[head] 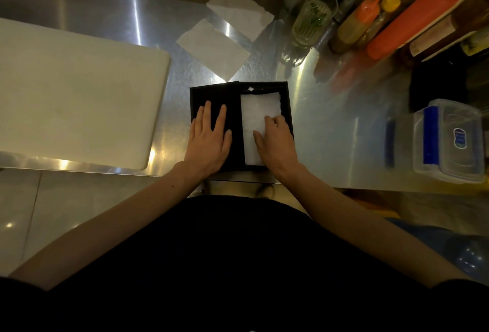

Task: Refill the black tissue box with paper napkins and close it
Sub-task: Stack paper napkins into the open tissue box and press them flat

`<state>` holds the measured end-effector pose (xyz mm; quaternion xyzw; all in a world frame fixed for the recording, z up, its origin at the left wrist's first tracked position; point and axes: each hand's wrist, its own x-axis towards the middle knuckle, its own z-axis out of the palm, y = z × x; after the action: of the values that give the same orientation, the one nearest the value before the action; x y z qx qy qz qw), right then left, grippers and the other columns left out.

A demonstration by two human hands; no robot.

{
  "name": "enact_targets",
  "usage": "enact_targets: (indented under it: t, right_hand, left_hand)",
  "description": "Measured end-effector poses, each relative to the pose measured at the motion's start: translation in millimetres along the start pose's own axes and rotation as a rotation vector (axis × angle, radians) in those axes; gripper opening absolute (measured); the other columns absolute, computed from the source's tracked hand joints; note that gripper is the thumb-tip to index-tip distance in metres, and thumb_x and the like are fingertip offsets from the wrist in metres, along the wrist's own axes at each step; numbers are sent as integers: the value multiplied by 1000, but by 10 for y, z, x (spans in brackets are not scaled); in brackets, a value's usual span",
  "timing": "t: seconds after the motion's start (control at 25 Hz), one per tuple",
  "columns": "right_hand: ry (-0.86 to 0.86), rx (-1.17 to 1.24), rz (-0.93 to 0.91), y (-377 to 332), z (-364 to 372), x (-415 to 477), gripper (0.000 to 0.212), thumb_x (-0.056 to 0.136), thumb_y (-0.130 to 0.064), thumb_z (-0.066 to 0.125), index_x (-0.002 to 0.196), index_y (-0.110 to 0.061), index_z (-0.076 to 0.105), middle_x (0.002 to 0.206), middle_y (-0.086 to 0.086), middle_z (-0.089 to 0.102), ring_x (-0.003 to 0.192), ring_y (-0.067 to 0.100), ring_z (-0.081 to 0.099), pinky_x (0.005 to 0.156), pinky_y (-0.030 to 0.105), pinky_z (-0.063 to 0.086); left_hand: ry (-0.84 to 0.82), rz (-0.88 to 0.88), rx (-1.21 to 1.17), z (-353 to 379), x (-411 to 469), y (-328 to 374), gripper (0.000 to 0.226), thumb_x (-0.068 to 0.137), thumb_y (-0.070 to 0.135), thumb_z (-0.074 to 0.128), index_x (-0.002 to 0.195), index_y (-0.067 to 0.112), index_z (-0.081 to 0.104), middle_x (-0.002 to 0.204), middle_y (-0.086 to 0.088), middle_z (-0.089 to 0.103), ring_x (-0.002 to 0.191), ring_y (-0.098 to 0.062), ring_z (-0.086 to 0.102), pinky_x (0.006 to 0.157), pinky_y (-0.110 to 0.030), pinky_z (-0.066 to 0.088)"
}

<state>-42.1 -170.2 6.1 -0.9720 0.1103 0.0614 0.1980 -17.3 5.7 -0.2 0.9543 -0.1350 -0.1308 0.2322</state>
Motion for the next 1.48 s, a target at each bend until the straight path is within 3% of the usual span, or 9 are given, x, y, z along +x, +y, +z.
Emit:
enact_targets:
  t: [0.12,0.28,0.36,0.44,0.6,0.8,1.16,1.48]
  right_hand:
    - [118,-120,-140,-18,15,46,43,95,-33,55,132,-13,47,128,14,51,111,28,51,83,37,49]
    - [-152,-256,-203,54,112,161,59,99,-44,41,149,-19,23,156,20,21,141,36,24,109,48,32]
    - [-264,-298,-196,107,152,192,63,99,-49,34,152,-21,13,159,21,6,145,38,13,113,51,24]
    - [-296,-289,-183,101,156,199,65,99,-51,33,152,-20,11,159,22,3,146,38,9,114,51,21]
    - [-129,-126,-199,21,-27,258,66,95,-43,49,149,-16,23,155,20,23,141,37,24,109,47,33]
    - [106,142,-309,-108,-439,751,46,94,-25,53,137,-8,45,139,13,47,127,29,45,101,40,43]
    - [-80,243,-283,-418,-361,1742,41,96,-38,52,130,-14,52,126,8,55,114,21,55,94,36,48]
    - [-84,201,-253,-529,-2,2337,34,93,-38,59,120,-17,60,120,7,59,108,22,58,91,34,49]
  left_hand:
    - [-5,-7,6,5,-2,7,59,102,35,33,155,19,13,162,-18,6,149,-35,4,119,-49,11]
    - [-13,-9,30,-16,-13,6,60,102,37,32,155,20,12,162,-18,6,149,-35,4,119,-48,10]
    - [-23,-11,46,-25,-18,4,60,102,39,30,155,21,10,162,-17,6,149,-34,4,119,-48,9]
    - [-26,-15,46,-26,-21,-2,60,102,40,30,155,22,9,162,-16,5,150,-33,3,119,-46,8]
    - [-29,-13,40,-17,-35,-19,59,102,40,30,155,23,9,163,-15,4,150,-32,2,119,-46,9]
    - [5,-15,28,22,-22,-41,59,101,41,28,155,24,9,163,-12,4,150,-28,2,119,-43,8]
    - [43,-84,77,71,16,23,61,100,48,16,156,25,6,164,-8,1,150,-22,-2,119,-38,6]
    - [61,-113,48,94,44,27,58,102,45,21,155,25,9,163,-5,3,151,-21,-2,121,-43,12]
